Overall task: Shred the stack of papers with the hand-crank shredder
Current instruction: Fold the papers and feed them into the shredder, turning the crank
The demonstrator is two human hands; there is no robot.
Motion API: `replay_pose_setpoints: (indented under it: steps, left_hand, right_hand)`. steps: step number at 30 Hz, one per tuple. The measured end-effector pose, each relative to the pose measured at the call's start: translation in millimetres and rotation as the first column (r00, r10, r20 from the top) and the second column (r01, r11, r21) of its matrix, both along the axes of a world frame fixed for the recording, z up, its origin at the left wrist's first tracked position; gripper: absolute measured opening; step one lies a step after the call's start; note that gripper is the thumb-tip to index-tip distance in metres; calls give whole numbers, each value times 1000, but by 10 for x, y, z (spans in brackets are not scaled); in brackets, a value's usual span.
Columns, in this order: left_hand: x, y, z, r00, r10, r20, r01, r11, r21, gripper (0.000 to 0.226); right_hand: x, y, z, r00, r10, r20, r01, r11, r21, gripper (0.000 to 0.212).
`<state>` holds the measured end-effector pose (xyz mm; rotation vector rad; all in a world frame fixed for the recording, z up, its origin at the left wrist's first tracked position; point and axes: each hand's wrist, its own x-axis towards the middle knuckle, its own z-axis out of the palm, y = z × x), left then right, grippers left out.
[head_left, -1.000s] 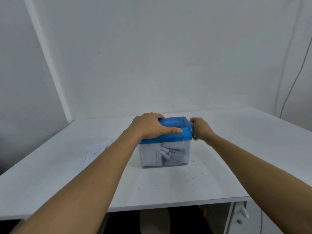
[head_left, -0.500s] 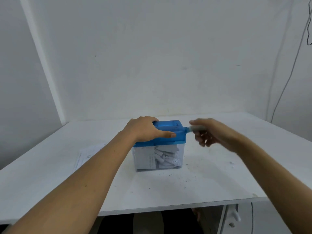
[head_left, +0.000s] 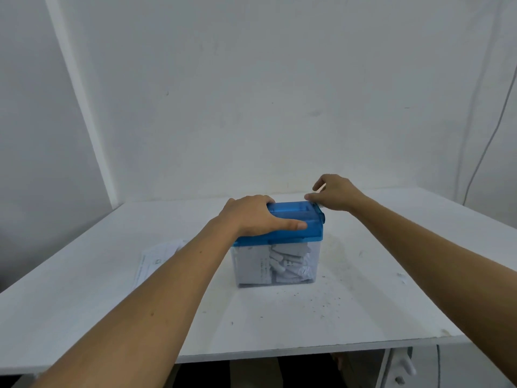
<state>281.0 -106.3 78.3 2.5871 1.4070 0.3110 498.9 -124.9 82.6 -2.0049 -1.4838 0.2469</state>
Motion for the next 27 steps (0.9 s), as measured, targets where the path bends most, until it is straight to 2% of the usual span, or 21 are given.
replay_pose_setpoints:
  steps: [3,5,8,12,15,17,20,24,27]
  left_hand:
    - [7,24,6,1000,-1,26,2,1000,-9,101]
    - [-24,49,60,980,16,201,5,994,-106,106]
    - [-156,99,197,878,35,477,57,983,-175,88]
    - [-602,166,298,812,27,583,35,995,-95,58]
    - [-1122,301,204,745,108,658,-31,991,-128,41]
    - [-1483,387,60,741,182,646,-105,982,-157,30]
    - [-1963,461,-229,781,311,541,-250,950,-185,15]
    - [-2396,536,-687,856,434,280,-375,895,-242,21]
    - [-2566,533,-976,859,467,209,-413,874,-255,30]
  right_hand:
    - [-179,62,55,1000,18,5,-18,993,116,26]
    - [-361,107,135,998,43,44,-51,977,208,22]
    - [-679,145,275,989,132,66,-145,949,279,18]
    - [-1107,169,377,966,252,56,-258,926,276,19]
    - [-1469,173,354,937,343,73,-350,901,256,19]
    - [-1734,167,293,911,404,82,-412,883,225,18]
    - [-2120,199,132,876,474,94,-483,862,153,15]
    - [-2551,297,-248,858,505,92,-501,863,-68,21]
    - [-2818,361,-583,864,493,100,-464,858,-218,42]
